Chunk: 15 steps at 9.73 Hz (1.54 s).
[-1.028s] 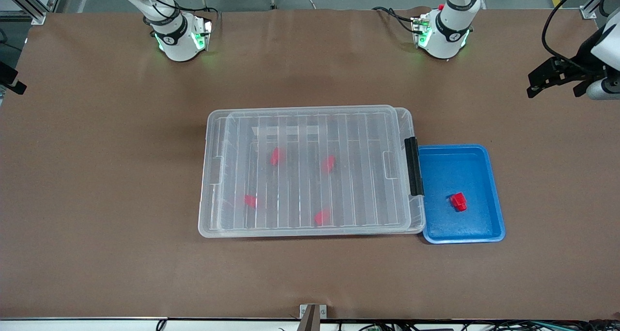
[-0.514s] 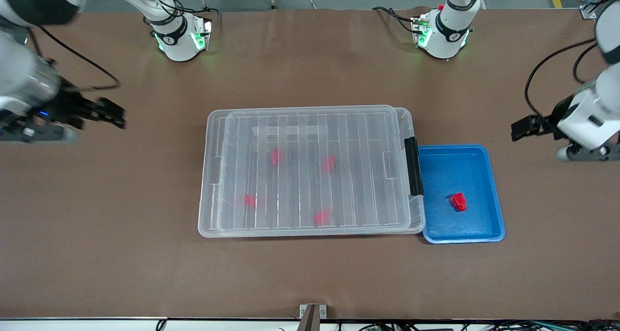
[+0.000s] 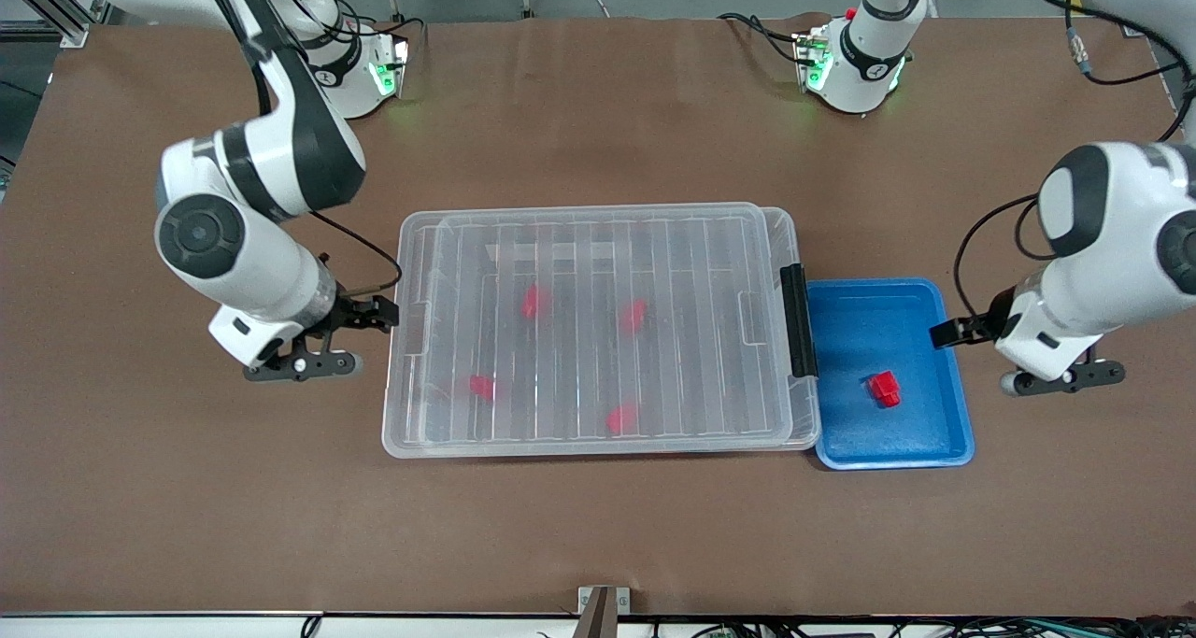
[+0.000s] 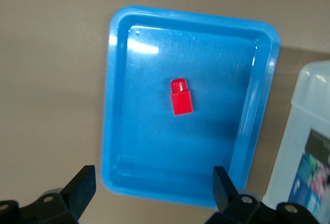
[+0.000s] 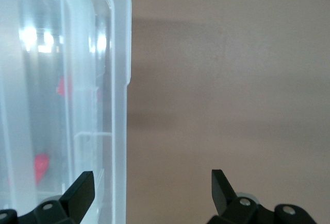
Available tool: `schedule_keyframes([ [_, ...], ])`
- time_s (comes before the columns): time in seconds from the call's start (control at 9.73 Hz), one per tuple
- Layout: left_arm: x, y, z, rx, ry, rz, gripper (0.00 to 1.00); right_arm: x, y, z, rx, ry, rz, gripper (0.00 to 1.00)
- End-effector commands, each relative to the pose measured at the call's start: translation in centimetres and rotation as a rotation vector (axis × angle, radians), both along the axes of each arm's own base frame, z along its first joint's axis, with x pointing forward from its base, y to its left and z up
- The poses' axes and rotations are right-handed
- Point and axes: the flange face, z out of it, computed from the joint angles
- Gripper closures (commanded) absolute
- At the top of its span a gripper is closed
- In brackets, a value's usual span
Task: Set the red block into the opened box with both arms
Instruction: 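Reach the right gripper to the box base while the left gripper reaches the block, then pull the box base from under the lid while the left gripper grasps the block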
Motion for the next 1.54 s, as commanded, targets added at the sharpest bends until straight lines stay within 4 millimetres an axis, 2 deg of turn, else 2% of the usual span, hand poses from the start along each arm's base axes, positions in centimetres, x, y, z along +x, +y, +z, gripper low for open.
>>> schedule_keyframes([
  [0.0, 1.2, -0.7, -7.2, 0.002, 0.010, 0.031, 0.00, -0.3, 0.1, -3.6, -0.002, -0.014, -0.001, 0.00],
  [0.1, 1.5, -0.7, -9.9, -0.006, 0.009, 0.038, 0.00, -0.4, 0.0, -3.9, 0.000, -0.012, -0.001, 0.00],
  [0.31, 1.9, -0.6, -13.4, -0.018, -0.006, 0.043, 0.02, -0.4, 0.4, -4.7, 0.008, -0.011, 0.008, 0.00],
  [0.51, 2.2, -0.8, -16.4, -0.028, -0.028, 0.043, 0.14, -0.2, -0.2, -5.2, 0.002, -0.007, 0.029, 0.00],
  [0.72, 2.6, -1.2, -18.7, -0.040, -0.073, 0.038, 0.24, 0.6, -3.6, -5.3, 0.003, 0.007, 0.086, 0.00],
  [0.82, 2.4, -1.2, -19.4, -0.042, -0.067, 0.039, 0.30, 0.7, -4.3, -5.4, 0.002, 0.013, 0.085, 0.00],
  [0.93, 2.2, -1.3, -19.7, -0.041, -0.060, 0.039, 0.39, 0.7, -5.3, -5.4, -0.003, 0.026, 0.089, 0.00],
  [1.03, 2.0, -1.2, -19.9, -0.041, -0.054, 0.040, 0.54, 0.8, -6.6, -5.2, -0.004, 0.035, 0.106, 0.00],
  [1.23, 1.8, -0.5, -19.5, -0.036, -0.042, 0.054, 0.94, 1.1, -10.3, -4.8, -0.005, 0.068, 0.119, 0.00],
  [1.34, 1.9, -0.2, -17.7, -0.029, -0.034, 0.056, 1.00, 1.1, -11.7, -4.6, -0.007, 0.088, 0.134, 0.00],
  [1.44, 2.0, -0.5, -14.0, -0.017, -0.018, 0.048, 1.00, 1.3, -13.5, -4.3, -0.003, 0.103, 0.147, 0.00],
])
